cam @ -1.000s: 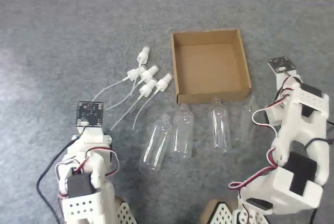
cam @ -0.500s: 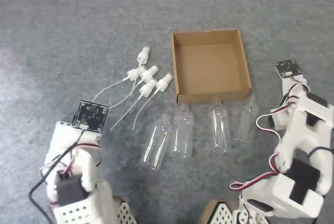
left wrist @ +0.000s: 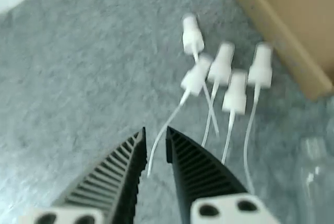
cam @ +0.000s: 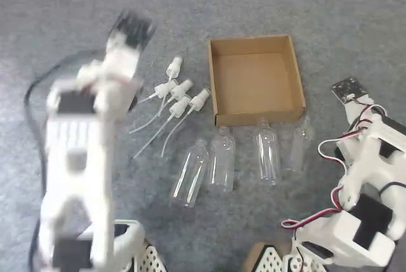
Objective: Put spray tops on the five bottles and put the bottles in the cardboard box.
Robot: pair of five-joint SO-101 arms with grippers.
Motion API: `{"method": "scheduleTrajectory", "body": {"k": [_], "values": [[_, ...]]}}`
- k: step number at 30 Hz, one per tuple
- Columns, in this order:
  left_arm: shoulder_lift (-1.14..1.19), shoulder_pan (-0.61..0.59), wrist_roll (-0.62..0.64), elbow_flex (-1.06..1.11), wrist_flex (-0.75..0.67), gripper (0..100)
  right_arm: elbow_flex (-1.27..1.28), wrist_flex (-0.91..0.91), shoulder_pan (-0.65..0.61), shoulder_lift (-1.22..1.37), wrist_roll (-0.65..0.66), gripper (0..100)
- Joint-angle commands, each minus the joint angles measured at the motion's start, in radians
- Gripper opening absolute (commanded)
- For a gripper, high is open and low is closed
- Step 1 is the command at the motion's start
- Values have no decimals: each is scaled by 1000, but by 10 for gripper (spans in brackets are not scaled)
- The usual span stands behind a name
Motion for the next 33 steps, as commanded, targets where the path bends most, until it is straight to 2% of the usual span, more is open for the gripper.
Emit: {"method": "scheduleTrajectory", "body": {"k": [1,5,11,21,26,28,33], "values": [[459,51,77,-389,-81,90,26,-2,31,16,20,6],[778,86,110,-647,-129,178,25,-2,31,13,20,6],[1203,110,115,-1050,-118,172,25,-2,31,18,21,6],[1743,104,109,-1784,130,157,25,-2,30,19,21,6],[1867,112,107,-1982,232,45,25,-2,33,19,21,6],[1834,117,112,-1969,256,9,25,-2,33,19,21,6],[1691,117,117,-1971,377,9,25,-2,35,19,21,6]]}}
